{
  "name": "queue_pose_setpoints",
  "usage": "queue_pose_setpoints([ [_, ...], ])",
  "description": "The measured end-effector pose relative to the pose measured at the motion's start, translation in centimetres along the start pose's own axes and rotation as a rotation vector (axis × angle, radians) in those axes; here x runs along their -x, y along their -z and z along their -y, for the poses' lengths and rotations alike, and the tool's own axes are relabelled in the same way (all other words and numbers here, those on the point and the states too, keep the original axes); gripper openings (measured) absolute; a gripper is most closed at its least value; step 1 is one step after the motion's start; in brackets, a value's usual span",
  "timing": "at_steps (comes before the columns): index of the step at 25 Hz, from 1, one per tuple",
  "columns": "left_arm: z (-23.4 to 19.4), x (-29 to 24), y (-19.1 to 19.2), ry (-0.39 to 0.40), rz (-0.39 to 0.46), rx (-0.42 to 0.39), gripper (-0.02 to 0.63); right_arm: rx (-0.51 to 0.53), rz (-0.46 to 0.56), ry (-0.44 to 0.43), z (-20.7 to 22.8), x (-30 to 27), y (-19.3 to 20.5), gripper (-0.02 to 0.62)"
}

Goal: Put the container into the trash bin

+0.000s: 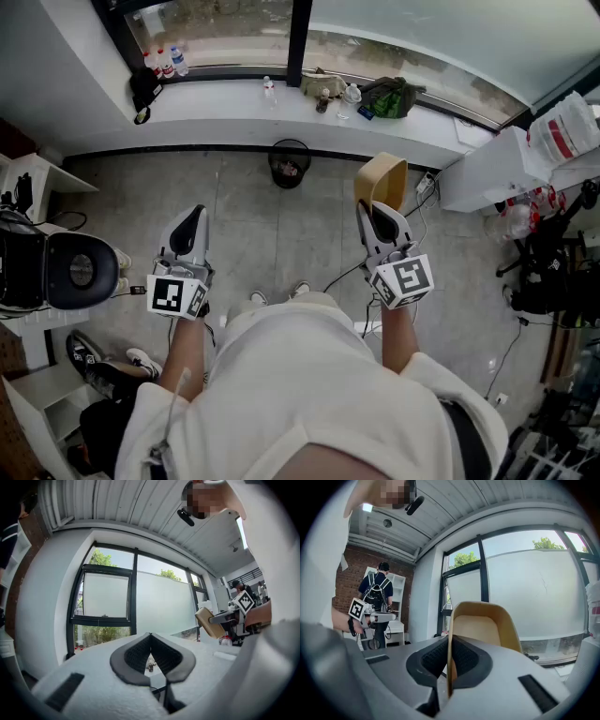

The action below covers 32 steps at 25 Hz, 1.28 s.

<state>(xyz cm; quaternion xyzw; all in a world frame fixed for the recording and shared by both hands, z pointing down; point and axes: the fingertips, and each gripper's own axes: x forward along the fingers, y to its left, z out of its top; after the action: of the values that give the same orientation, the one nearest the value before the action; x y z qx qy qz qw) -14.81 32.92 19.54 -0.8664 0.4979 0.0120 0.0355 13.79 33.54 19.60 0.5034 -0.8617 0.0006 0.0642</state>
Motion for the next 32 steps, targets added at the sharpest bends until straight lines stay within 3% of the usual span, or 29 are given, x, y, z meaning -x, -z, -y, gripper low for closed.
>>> queue_pose_setpoints([
  [9, 1.9, -1.3, 0.7, 0.007, -0.021, 0.005, 0.018, -0.012, -0.012, -0.009, 2.0, 0.5, 1.3, 0.006],
  [17, 4.6, -2.2, 1.7, 0.006, -0.038, 0.008, 0.018, -0.037, 0.052, -0.032, 4.0, 1.8, 2.0, 0.008],
  [23, 5.7, -3.3, 2.1, 0.011, -0.059, 0.017, 0.018, -0.062, 0.041, -0.050, 5.2, 2.0, 2.7, 0.008],
  [32, 4.7, -8.0, 6.1, 0.057, -0.127, 0.097, 0.018, -0.080, -0.037, -0.066, 6.2, -1.5, 4.9, 0.008],
])
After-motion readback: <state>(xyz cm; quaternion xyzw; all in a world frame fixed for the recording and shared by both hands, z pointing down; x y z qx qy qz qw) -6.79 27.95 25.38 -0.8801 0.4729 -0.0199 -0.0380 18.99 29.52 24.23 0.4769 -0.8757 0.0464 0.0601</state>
